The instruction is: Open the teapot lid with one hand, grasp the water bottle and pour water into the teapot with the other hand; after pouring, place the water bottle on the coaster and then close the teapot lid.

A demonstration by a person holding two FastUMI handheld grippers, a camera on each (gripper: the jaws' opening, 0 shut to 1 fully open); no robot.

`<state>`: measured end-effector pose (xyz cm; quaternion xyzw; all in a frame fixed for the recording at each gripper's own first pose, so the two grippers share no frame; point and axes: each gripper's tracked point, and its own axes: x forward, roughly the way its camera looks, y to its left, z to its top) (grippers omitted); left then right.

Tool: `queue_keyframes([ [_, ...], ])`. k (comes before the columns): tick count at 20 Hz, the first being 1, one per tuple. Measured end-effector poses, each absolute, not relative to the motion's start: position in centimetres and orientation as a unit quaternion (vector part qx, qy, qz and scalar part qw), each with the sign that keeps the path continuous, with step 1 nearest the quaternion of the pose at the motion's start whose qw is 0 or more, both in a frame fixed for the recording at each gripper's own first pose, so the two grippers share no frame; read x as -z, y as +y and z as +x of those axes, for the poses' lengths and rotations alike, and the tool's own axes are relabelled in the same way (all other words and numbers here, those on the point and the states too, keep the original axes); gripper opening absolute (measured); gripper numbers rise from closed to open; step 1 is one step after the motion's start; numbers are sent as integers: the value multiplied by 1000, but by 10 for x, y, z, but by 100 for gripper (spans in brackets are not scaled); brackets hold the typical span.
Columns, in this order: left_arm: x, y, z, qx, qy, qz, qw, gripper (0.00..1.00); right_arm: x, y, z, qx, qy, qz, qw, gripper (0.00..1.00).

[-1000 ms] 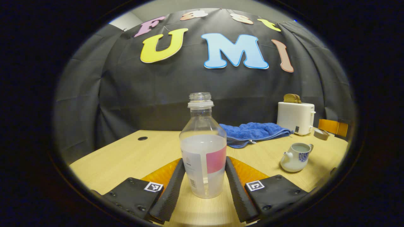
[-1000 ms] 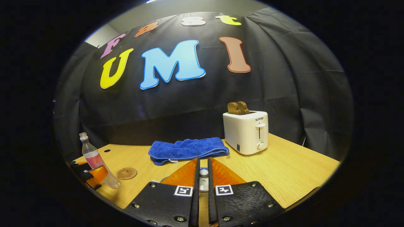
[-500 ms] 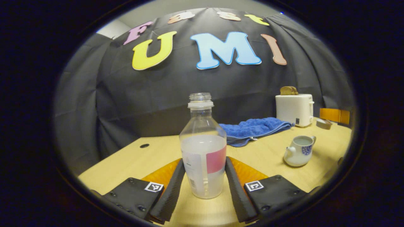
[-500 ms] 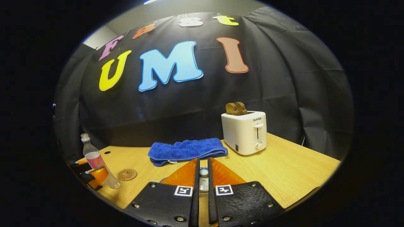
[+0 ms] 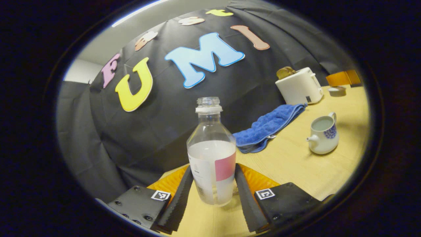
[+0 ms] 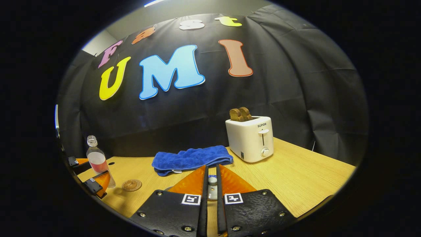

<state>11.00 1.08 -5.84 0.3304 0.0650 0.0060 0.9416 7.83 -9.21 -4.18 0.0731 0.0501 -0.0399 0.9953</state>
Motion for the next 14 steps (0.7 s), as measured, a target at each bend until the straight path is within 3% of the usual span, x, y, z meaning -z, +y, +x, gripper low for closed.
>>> queue_keyframes([
  [14,39,-25,125,14,19,548,836,84,24,-112,70,55,27,101,993,12],
])
